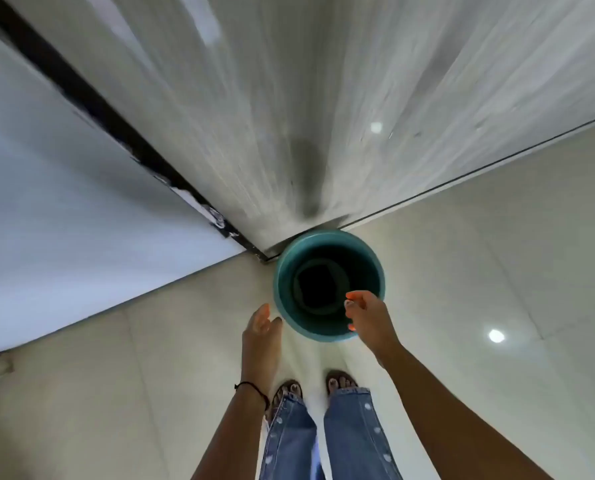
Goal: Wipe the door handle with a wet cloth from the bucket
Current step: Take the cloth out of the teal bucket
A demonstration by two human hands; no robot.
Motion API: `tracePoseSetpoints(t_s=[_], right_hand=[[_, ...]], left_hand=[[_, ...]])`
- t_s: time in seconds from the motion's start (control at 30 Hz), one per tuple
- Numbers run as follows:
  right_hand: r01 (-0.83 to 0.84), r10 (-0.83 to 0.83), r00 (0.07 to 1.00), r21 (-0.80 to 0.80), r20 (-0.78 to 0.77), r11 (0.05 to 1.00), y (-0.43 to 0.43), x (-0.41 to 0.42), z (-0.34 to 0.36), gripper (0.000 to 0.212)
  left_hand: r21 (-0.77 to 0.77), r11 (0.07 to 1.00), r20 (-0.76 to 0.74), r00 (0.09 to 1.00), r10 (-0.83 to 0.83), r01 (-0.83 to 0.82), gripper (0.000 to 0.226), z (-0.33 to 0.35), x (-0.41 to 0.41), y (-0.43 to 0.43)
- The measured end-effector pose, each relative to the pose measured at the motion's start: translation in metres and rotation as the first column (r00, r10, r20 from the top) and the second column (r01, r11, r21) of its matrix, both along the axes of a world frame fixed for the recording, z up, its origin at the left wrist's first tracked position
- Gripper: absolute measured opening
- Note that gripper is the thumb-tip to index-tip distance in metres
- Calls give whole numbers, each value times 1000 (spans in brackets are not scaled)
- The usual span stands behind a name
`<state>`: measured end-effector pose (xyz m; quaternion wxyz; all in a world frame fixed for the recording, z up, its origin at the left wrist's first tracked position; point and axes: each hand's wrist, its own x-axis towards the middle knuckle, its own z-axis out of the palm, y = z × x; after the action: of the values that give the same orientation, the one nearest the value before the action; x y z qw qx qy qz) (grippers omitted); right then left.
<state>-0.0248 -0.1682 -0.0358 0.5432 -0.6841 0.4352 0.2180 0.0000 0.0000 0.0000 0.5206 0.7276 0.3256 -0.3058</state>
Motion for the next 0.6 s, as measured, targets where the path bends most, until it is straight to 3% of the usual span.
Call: tracePoseSetpoints(t_s=[0.17, 0.3, 0.37, 0.53, 0.6], right_hand=[[24, -26, 997, -34, -77, 999, -7, 39, -170, 27], [-30, 16, 985, -79, -172, 996, -6, 65, -277, 35], [-21, 7, 968, -51, -251, 998, -2, 74, -308, 44], [28, -56, 945, -92, -323, 995, 11, 83, -355, 74], [4, -55, 940, -149, -338, 989, 14, 83, -361, 77]], left_hand=[[-11, 998, 75, 996, 56, -56, 61, -137, 29, -16], [-15, 1000, 205, 979, 21, -18, 39, -208, 42, -16], [-23, 999, 238, 971, 30, -25, 28, -221, 46, -15], [-9, 999, 300, 953, 36, -35, 40, -234, 44, -14], [-9, 1000, 301, 953, 26, -24, 40, -237, 43, -14]])
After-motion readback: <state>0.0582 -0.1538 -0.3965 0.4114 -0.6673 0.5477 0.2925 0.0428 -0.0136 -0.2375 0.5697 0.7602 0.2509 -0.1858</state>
